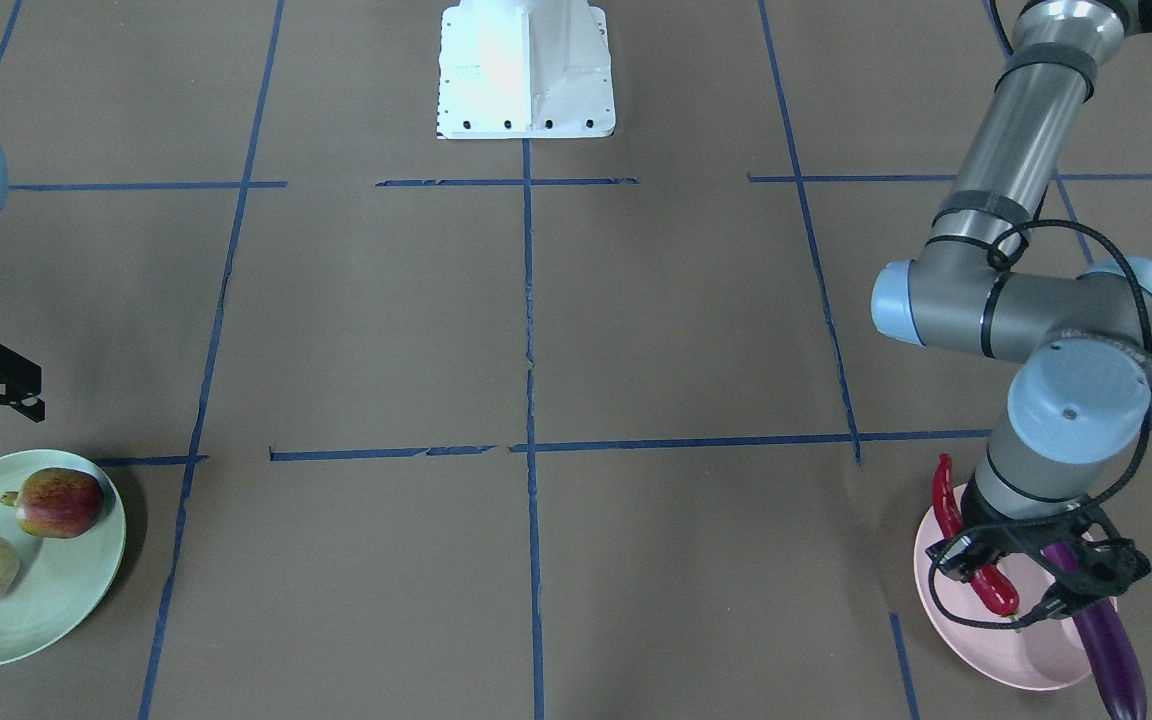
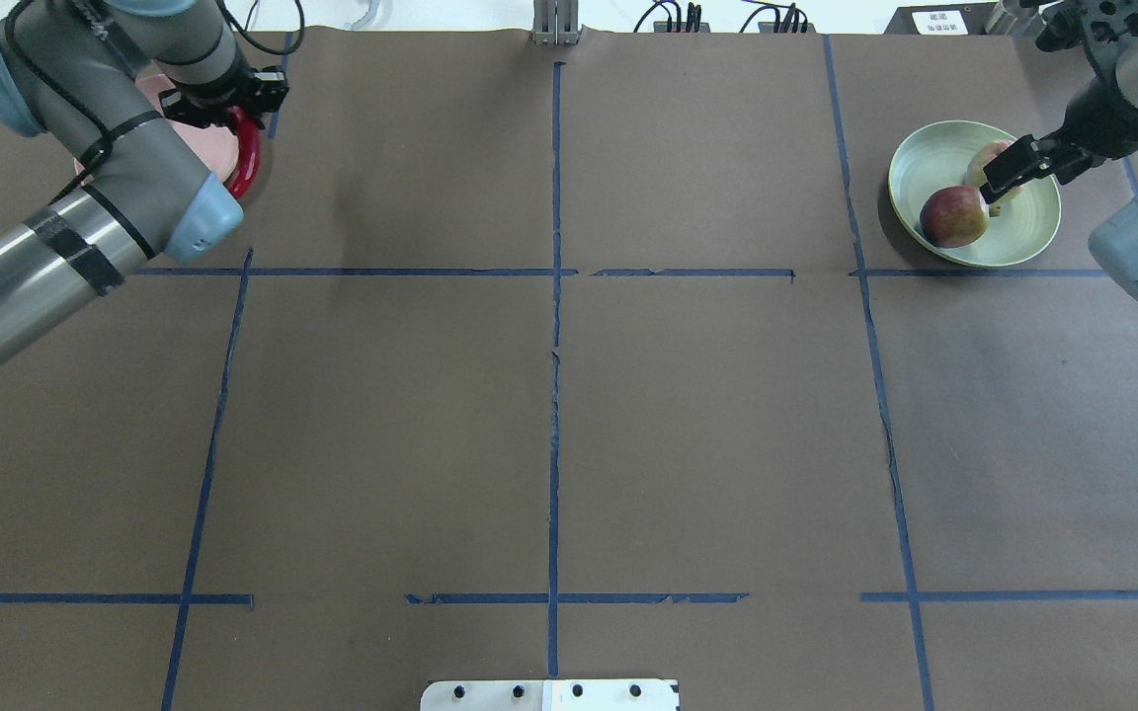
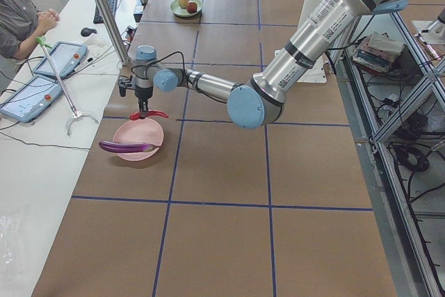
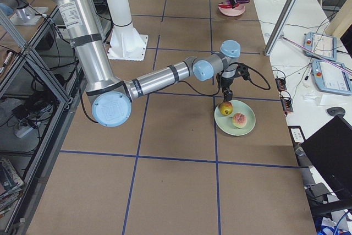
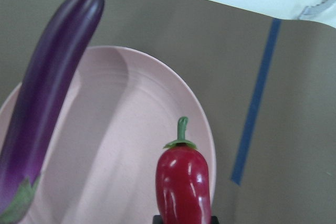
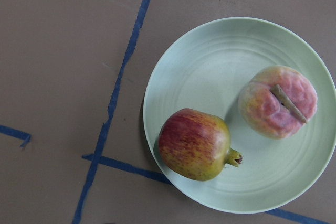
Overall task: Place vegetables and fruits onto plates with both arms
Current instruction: 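Carry the chili pepper to the pink plate and release it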
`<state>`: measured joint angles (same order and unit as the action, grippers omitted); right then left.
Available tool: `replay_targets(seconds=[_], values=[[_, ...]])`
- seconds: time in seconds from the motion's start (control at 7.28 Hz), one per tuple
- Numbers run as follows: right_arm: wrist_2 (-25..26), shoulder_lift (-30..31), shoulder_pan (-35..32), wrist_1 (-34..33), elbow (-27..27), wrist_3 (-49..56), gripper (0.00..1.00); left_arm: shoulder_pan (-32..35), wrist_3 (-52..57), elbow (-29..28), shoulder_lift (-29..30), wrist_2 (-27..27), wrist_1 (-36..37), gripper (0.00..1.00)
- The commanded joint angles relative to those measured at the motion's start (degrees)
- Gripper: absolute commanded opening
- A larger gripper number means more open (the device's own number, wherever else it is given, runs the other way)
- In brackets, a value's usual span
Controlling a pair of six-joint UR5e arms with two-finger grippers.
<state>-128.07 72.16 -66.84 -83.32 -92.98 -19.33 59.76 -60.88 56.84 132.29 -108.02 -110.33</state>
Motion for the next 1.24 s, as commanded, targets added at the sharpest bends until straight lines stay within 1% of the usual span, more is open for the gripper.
replay_targets(seconds=[0.0, 0.14, 0.27, 0.41, 0.55, 0.69, 0.82, 0.96, 1.1], values=[[-0.07, 0.0, 0.13, 0.0, -0.18, 0.0, 1.0, 0.27, 3.39, -5.95, 2.18, 0.0, -1.9, 0.99], [-0.07, 0.0, 0.13, 0.09, -0.36, 0.0, 1.0, 0.7, 8.36, -5.69, 2.18, -0.26, -1.91, 1.0], [-0.25, 0.0, 0.13, 0.0, -0.36, 0.0, 1.0, 1.66, 12.06, -4.38, 1.48, -3.05, -1.47, 1.0], [-0.34, 0.18, 0.04, 0.09, -0.44, 0.0, 1.0, 4.28, 18.71, -0.45, -1.74, -8.82, -1.12, 1.0], [-0.51, 1.4, -0.05, -0.08, -1.23, 0.17, 1.0, 7.97, 26.52, 6.12, -8.13, -14.01, -1.03, 1.0], [-0.6, 3.5, -0.13, -0.17, -3.15, 0.7, 1.0, 12.0, 33.65, 9.92, -12.28, -18.59, -0.85, 1.0], [-1.73, 5.87, -1.27, -0.17, -4.74, 0.88, 1.0, 16.31, 40.94, 11.0, -15.28, -20.64, -0.77, 1.0], [-4.35, 6.76, -3.54, -0.26, -5.01, 1.49, 1.0, 19.4, 49.19, 11.71, -18.09, -20.66, 1.67, 1.0], [-5.86, 8.68, -5.65, -0.43, -5.8, 4.54, 1.0, 23.0, 57.72, 13.37, -19.95, -20.57, 7.79, 1.0]])
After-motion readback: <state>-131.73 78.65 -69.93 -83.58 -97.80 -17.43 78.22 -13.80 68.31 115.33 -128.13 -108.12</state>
